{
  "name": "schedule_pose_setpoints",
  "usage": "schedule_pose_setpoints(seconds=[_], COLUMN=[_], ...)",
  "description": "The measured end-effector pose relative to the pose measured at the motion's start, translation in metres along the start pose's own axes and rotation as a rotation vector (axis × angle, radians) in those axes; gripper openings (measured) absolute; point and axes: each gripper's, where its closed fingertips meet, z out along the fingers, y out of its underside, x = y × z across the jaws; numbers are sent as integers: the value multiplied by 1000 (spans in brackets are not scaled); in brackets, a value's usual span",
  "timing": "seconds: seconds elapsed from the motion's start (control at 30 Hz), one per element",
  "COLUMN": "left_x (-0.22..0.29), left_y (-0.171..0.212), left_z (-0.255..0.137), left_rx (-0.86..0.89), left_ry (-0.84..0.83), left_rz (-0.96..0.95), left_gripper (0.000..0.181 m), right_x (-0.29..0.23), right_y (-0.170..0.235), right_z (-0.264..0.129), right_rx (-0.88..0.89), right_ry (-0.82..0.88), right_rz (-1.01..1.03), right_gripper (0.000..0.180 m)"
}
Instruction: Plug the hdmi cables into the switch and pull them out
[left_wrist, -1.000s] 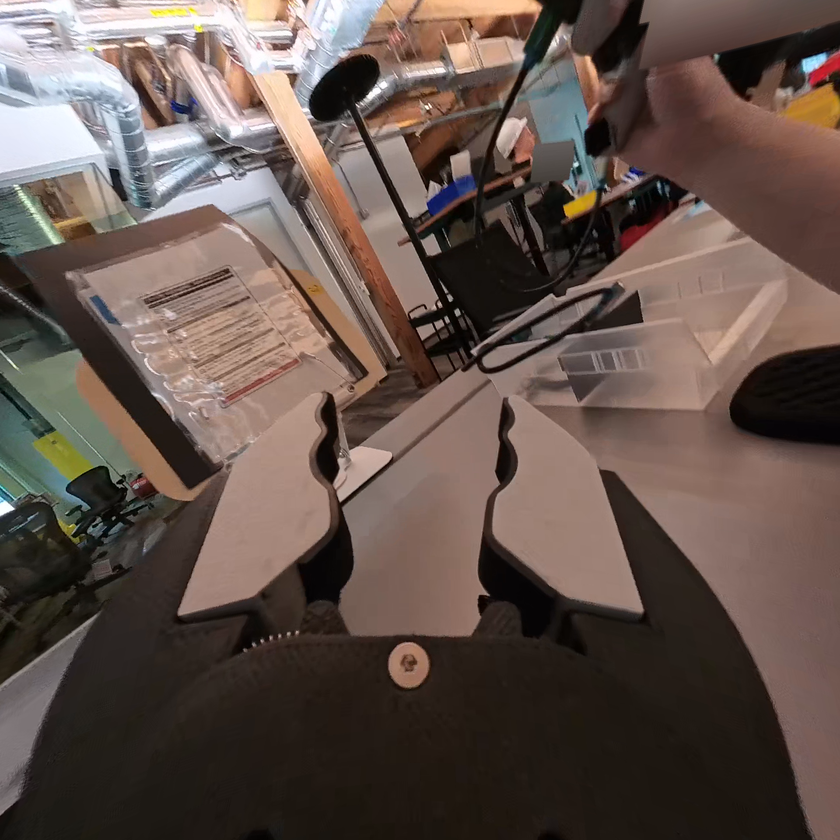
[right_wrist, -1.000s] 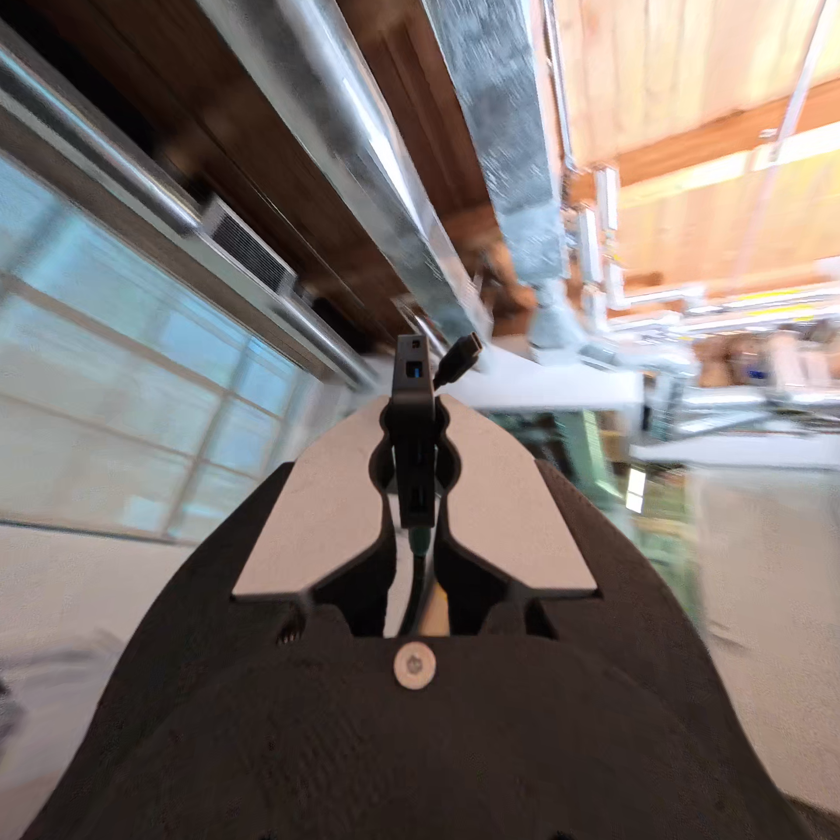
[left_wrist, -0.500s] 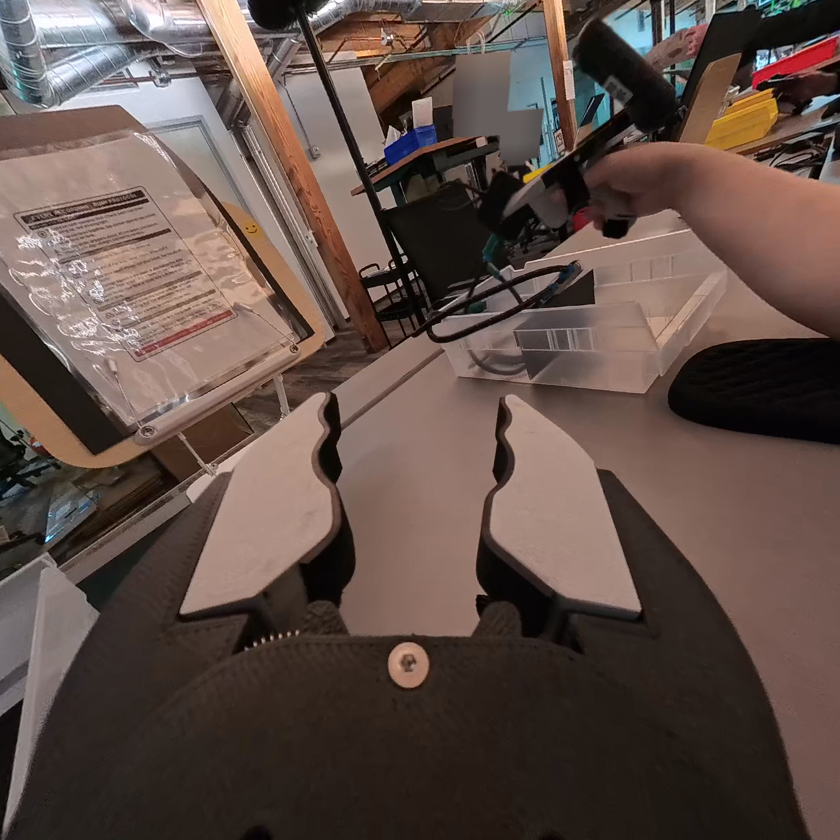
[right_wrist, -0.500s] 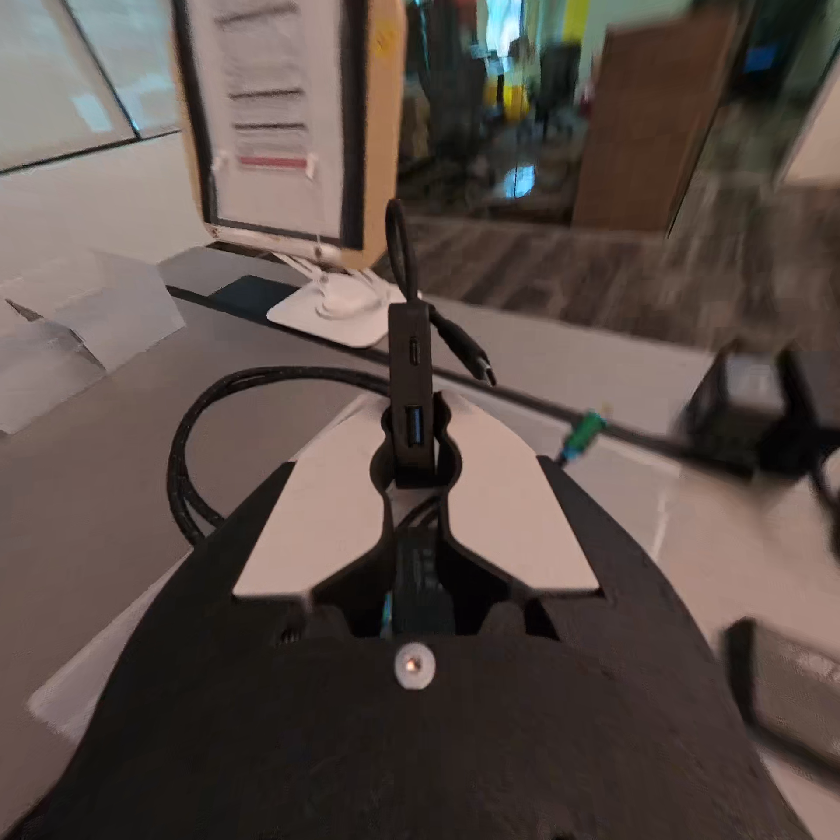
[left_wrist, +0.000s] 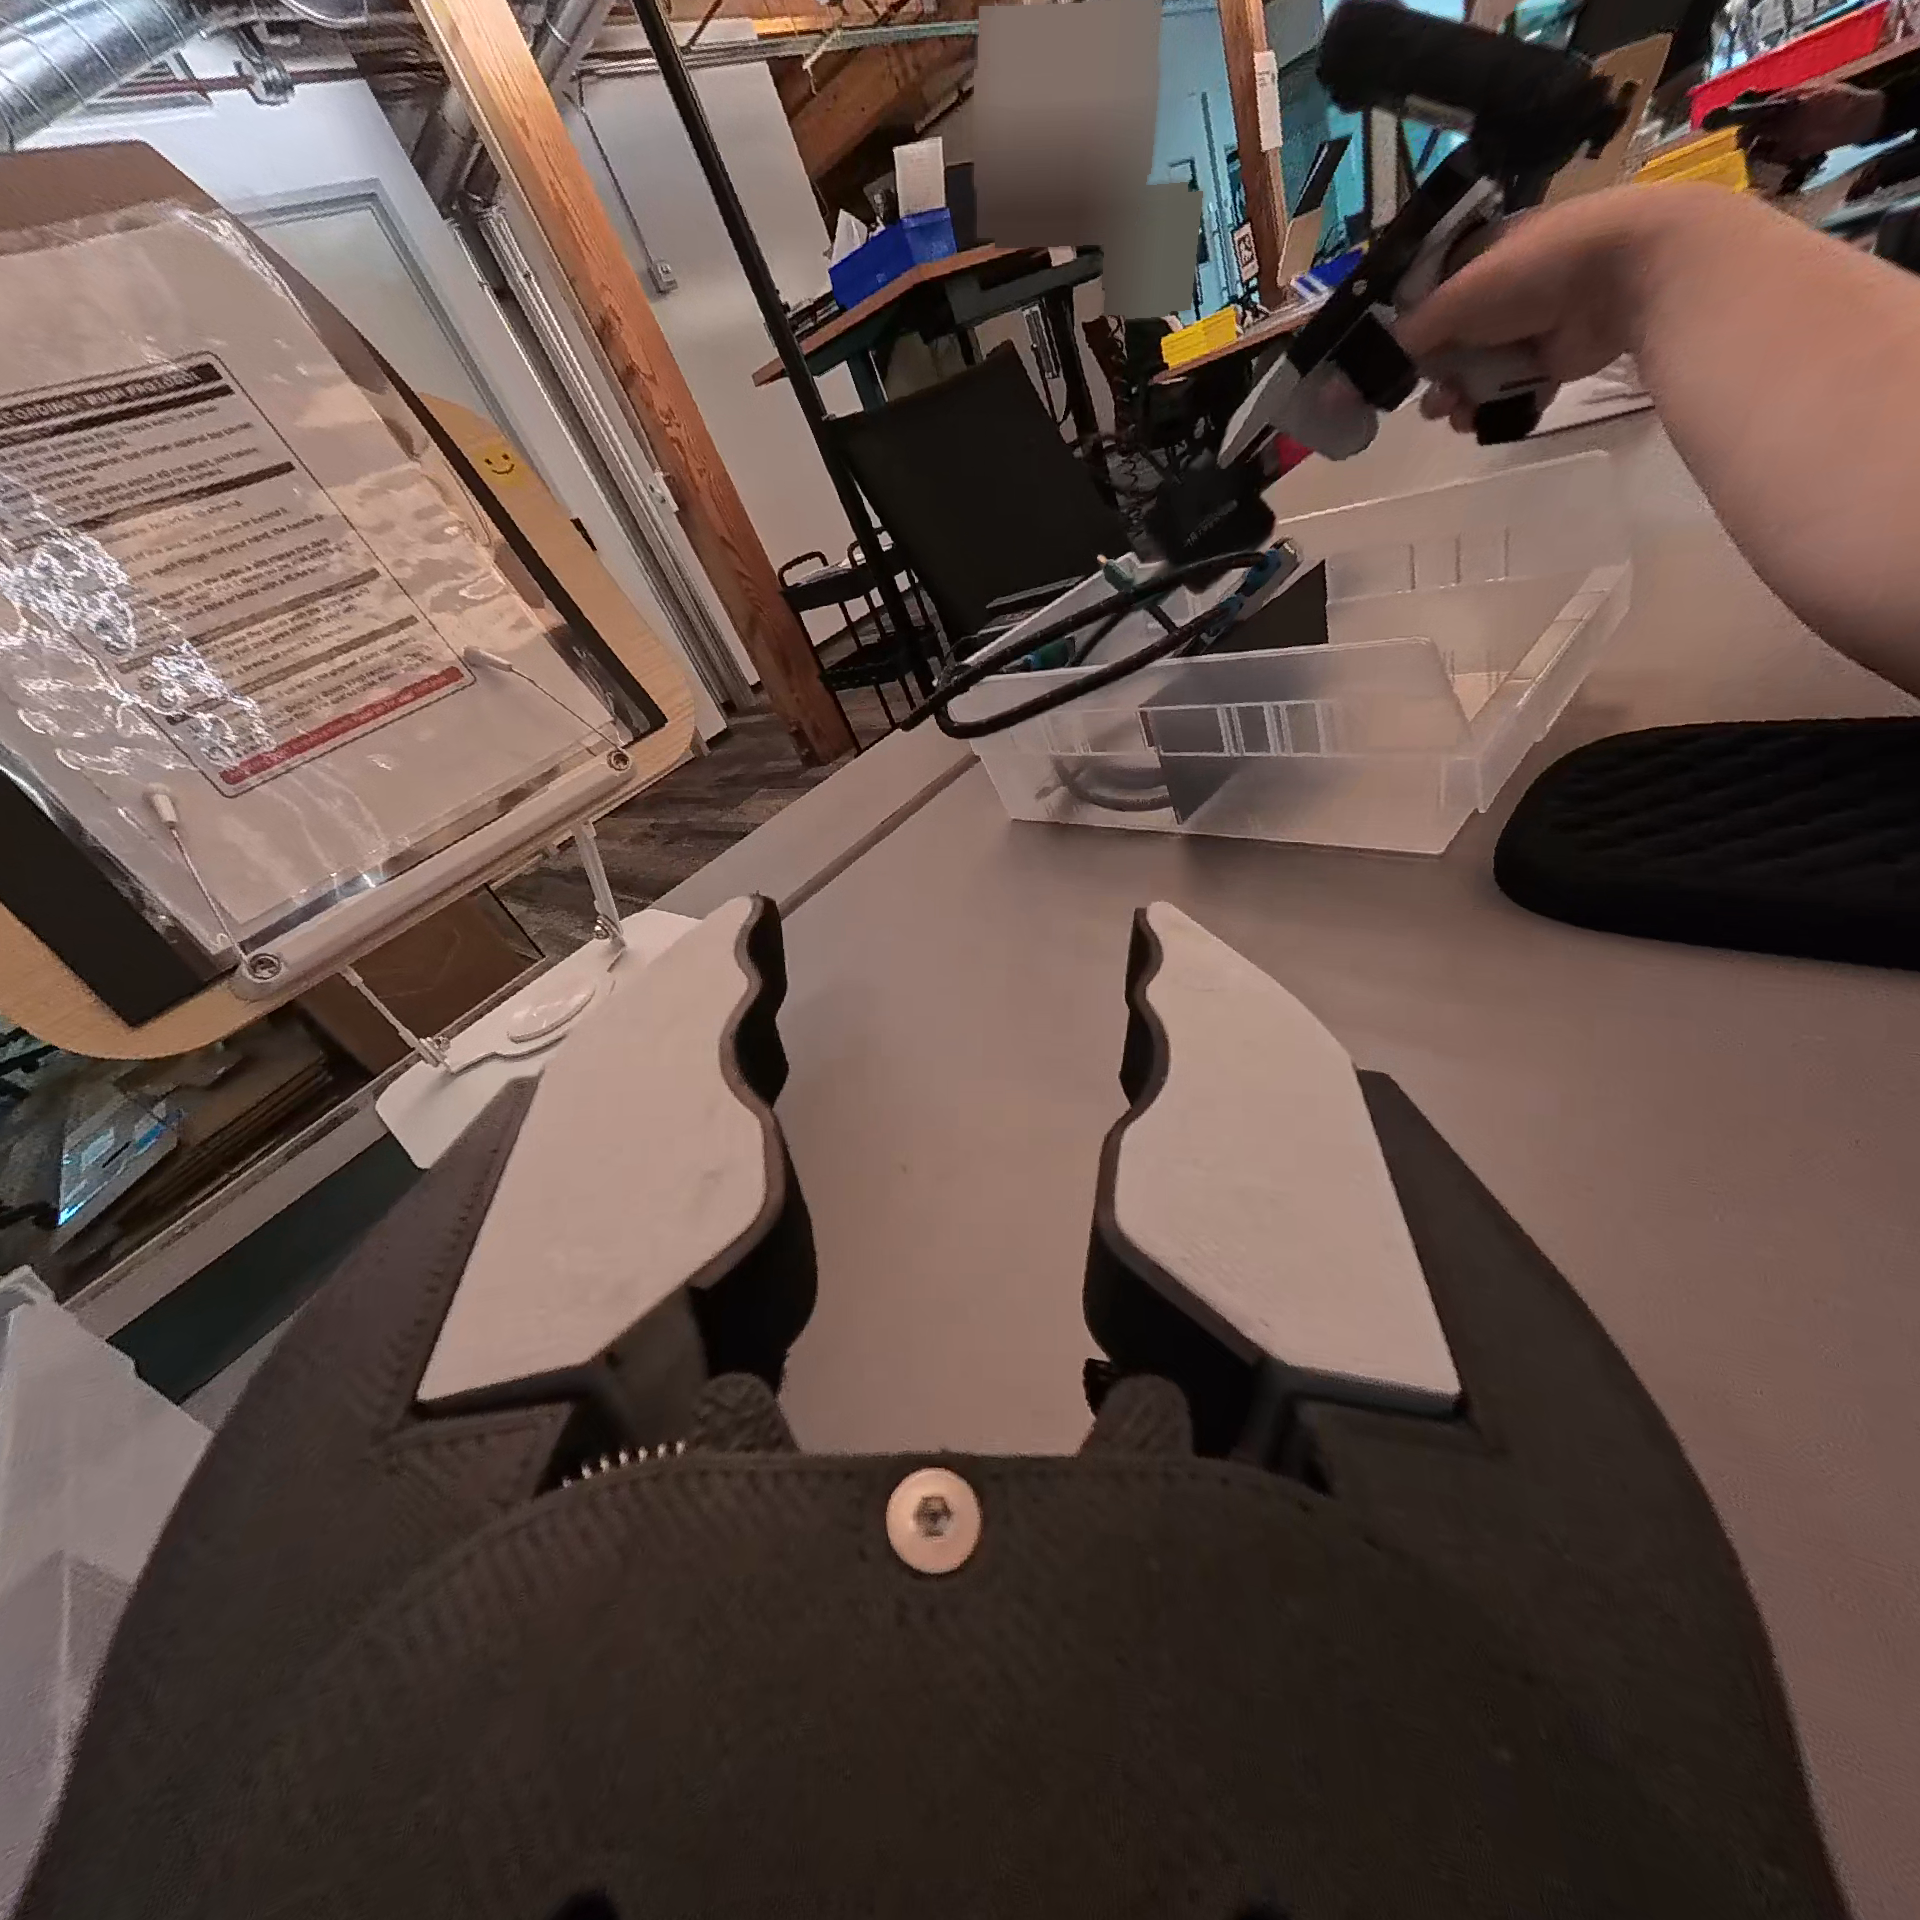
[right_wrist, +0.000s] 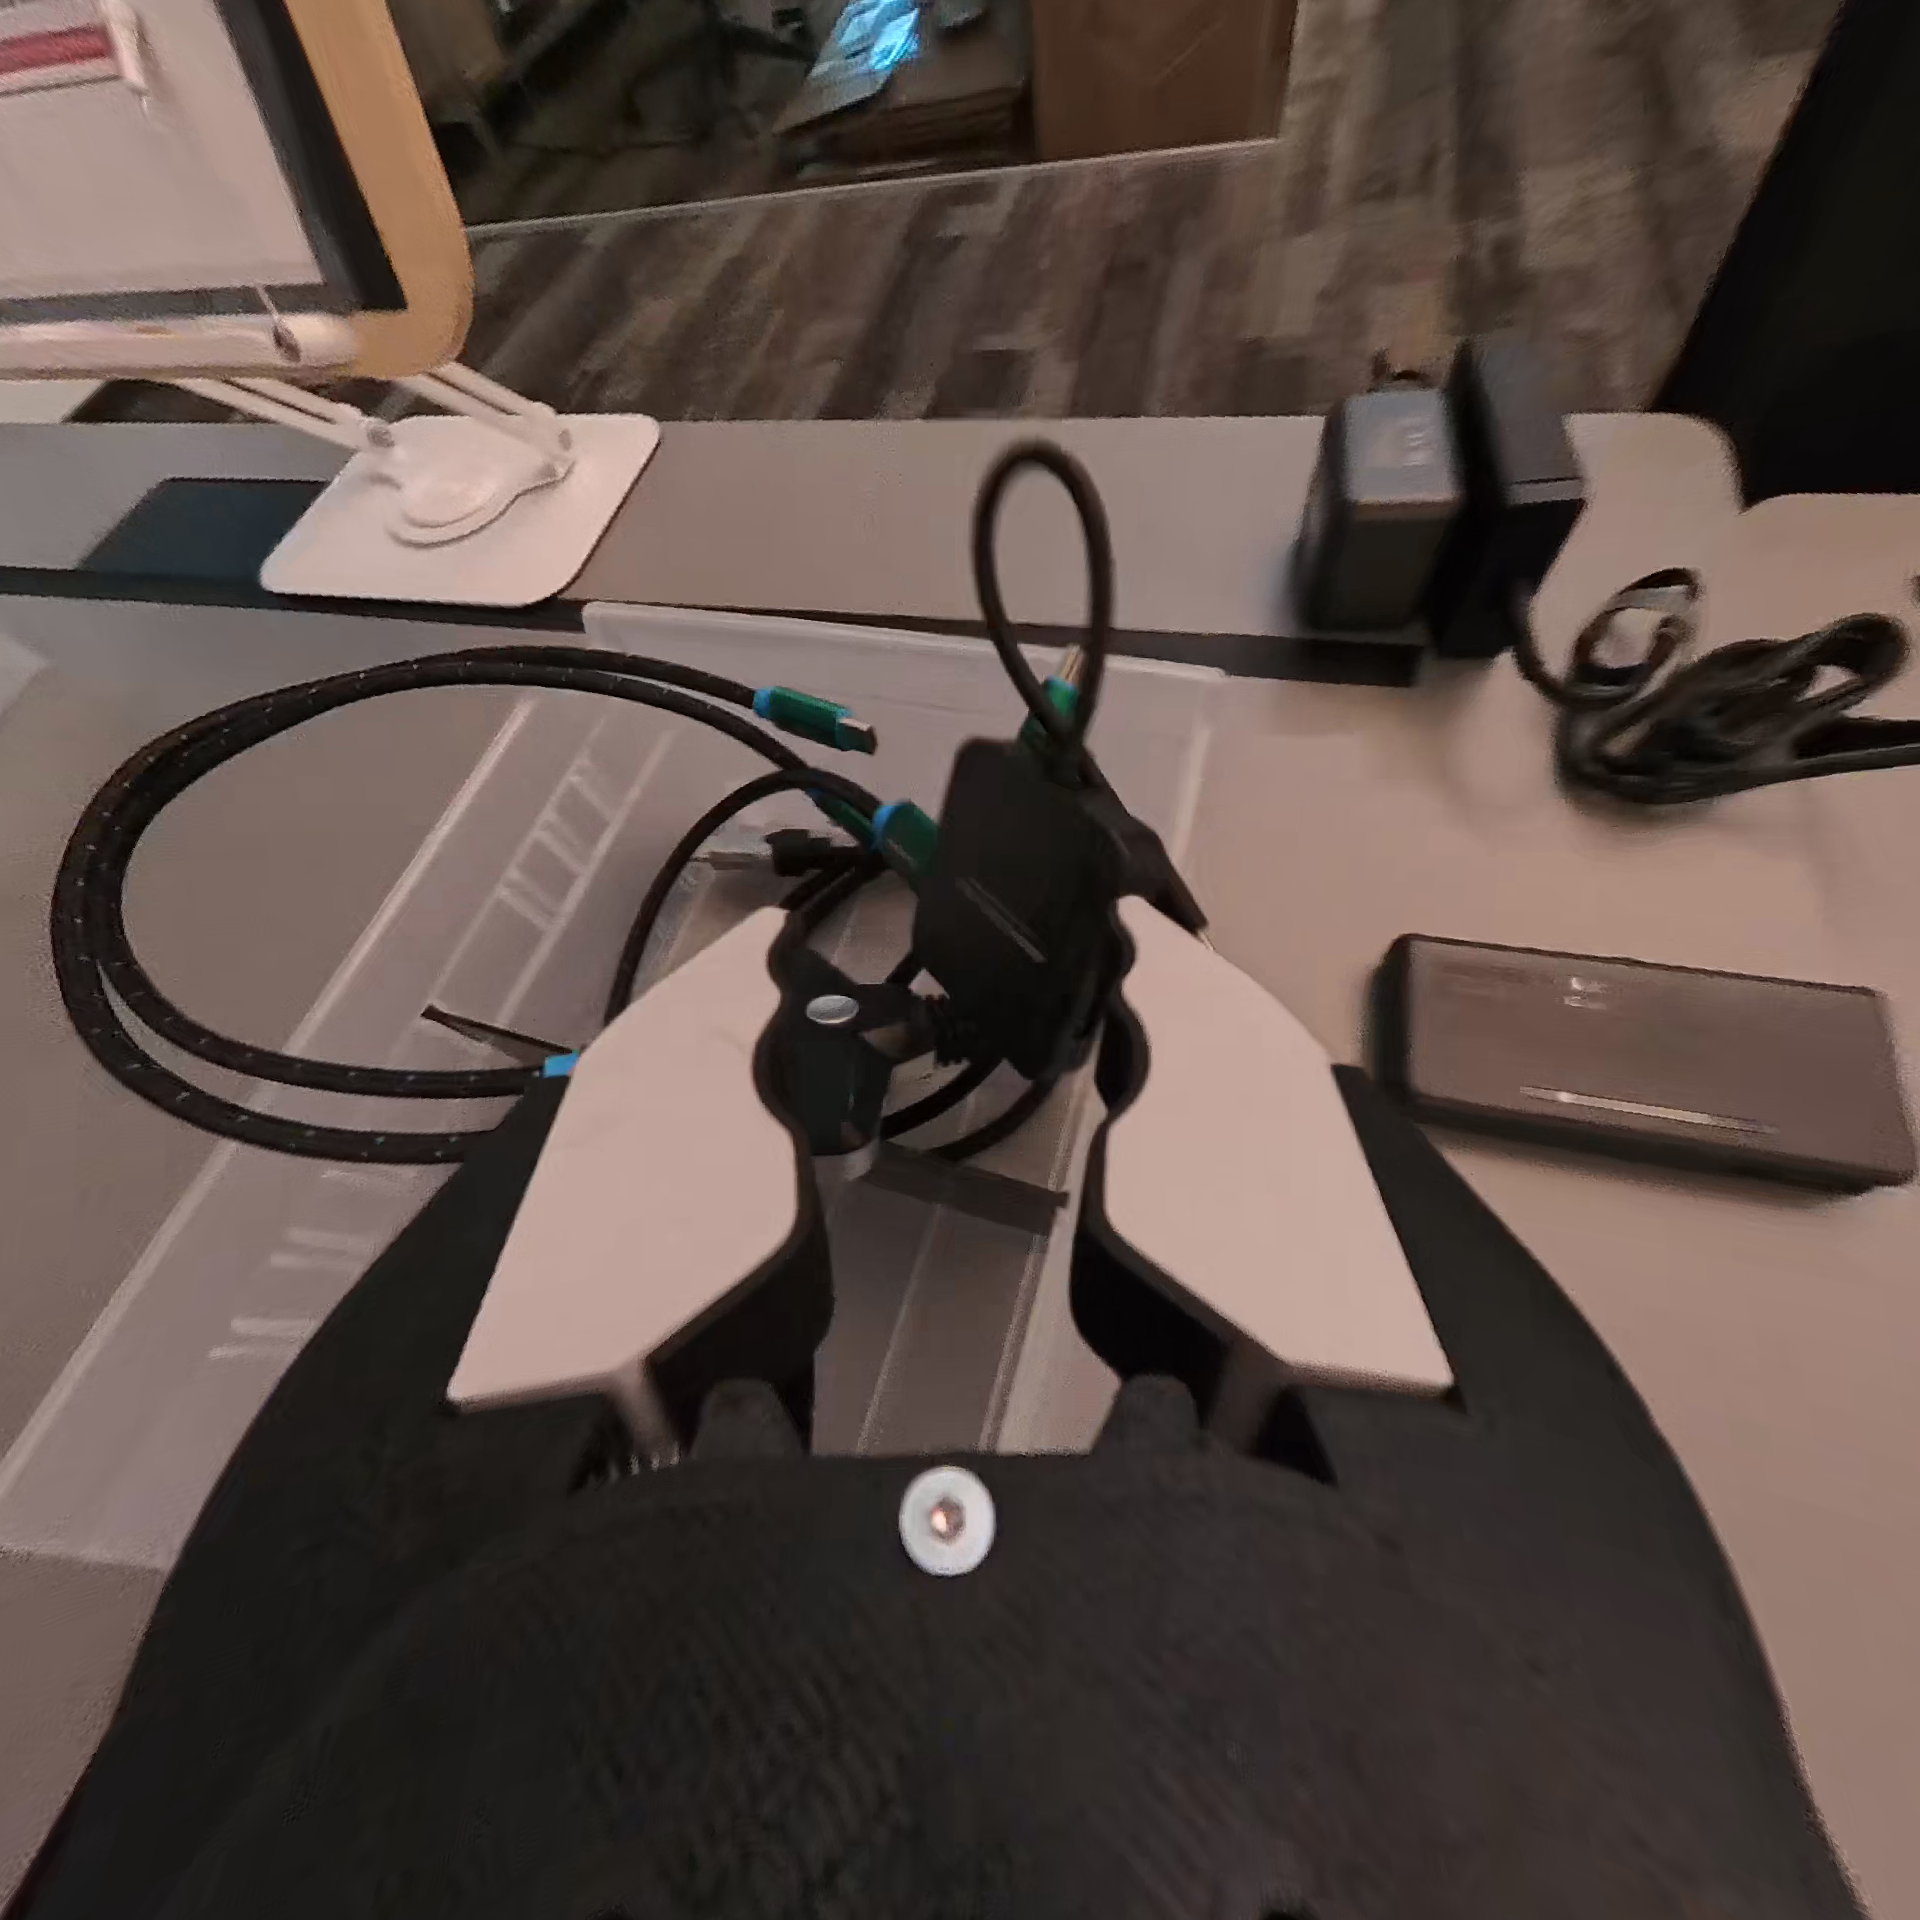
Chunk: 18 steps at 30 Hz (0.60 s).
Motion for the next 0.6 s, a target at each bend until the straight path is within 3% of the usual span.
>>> schedule_pose_setpoints(seconds=[0.2, 0.37, 0.53, 0.6], left_x=[-2, -37, -124, -158], left_y=[6, 23, 18, 23], left_z=[2, -7, -80, -121], left_rx=[-32, -168, -239, -231], left_ry=[-9, -191, -575, -681], left_rz=[-4, -22, -138, -273], left_gripper=[63, 63, 64, 71], right_x=[15, 8, 5, 3], right_y=[-7, 29, 78, 100], right_z=[-20, -26, -33, -31], right_rx=[90, -106, -387, -511], right_ry=[10, -64, -15, -6], right_rz=[71, 139, 148, 148], right_gripper=[28, 32, 43, 35])
